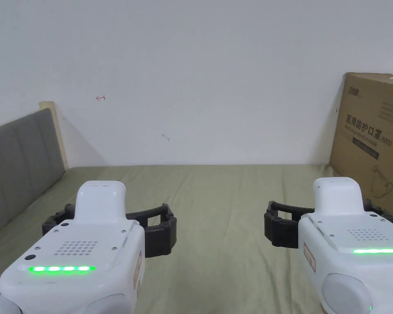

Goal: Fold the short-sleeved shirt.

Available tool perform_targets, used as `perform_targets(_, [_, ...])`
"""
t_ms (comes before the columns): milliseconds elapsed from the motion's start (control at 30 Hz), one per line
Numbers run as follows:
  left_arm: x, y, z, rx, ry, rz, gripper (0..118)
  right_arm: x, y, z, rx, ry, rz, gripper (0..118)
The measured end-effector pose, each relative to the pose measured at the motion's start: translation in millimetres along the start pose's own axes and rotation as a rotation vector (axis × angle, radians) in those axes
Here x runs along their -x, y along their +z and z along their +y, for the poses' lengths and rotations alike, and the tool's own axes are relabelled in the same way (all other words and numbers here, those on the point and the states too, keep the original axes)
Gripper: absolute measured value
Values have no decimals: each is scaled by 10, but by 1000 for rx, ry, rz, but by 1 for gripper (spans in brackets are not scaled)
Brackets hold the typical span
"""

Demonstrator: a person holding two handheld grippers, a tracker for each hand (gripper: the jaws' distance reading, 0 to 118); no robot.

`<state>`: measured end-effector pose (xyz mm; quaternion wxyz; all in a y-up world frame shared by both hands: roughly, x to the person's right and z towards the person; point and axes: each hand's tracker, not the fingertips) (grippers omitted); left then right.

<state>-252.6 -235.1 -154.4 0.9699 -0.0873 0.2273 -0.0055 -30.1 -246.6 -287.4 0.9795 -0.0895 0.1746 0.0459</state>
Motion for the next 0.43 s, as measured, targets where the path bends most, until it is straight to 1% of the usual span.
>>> perform_targets(167, [5,7,-31,-18,-26,23,115,-21,-6,-11,6,-11,2,116])
perform_targets(433, [14,8,-50,-17,-13,42,115,-7,-4,-40,13,1,2,116])
